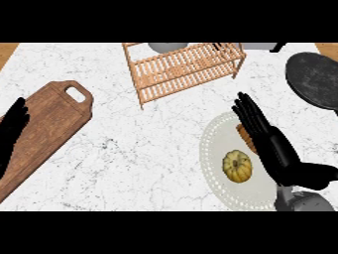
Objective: Pick the squash from the placemat and place it in the tiered shelf
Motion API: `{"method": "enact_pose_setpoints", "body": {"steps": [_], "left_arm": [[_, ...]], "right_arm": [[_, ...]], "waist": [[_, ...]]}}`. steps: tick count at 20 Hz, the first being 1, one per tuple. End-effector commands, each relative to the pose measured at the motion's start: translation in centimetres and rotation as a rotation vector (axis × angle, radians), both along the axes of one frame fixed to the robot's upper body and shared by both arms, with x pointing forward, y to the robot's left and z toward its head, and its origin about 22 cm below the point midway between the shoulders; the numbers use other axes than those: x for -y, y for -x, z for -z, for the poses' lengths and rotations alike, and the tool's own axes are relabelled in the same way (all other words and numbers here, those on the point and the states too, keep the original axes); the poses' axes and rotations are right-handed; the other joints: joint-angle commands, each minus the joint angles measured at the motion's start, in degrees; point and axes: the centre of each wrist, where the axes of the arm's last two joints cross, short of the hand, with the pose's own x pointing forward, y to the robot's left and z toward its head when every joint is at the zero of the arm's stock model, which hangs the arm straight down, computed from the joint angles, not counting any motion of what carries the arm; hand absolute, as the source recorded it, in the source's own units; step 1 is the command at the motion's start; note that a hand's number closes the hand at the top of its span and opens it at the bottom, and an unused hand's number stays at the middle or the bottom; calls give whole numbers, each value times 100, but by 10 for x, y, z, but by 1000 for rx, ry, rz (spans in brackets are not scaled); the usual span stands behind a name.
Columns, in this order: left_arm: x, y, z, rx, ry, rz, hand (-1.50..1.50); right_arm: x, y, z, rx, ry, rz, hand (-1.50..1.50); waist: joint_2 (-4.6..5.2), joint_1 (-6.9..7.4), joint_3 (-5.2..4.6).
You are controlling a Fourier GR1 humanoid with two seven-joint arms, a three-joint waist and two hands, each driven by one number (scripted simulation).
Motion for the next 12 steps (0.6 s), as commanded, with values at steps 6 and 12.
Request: {"method": "enact_pose_setpoints", "body": {"steps": [6, 12], "left_arm": [[53, -24, -25, 230, 153, 3, 0], [82, -6, -28, 212, 220, -12, 0]], "right_arm": [[-24, -42, -16, -113, 662, 127, 150], [-43, -44, -45, -152, 570, 333, -150]], "waist": [[162, 160, 150], [141, -41, 198]]}}
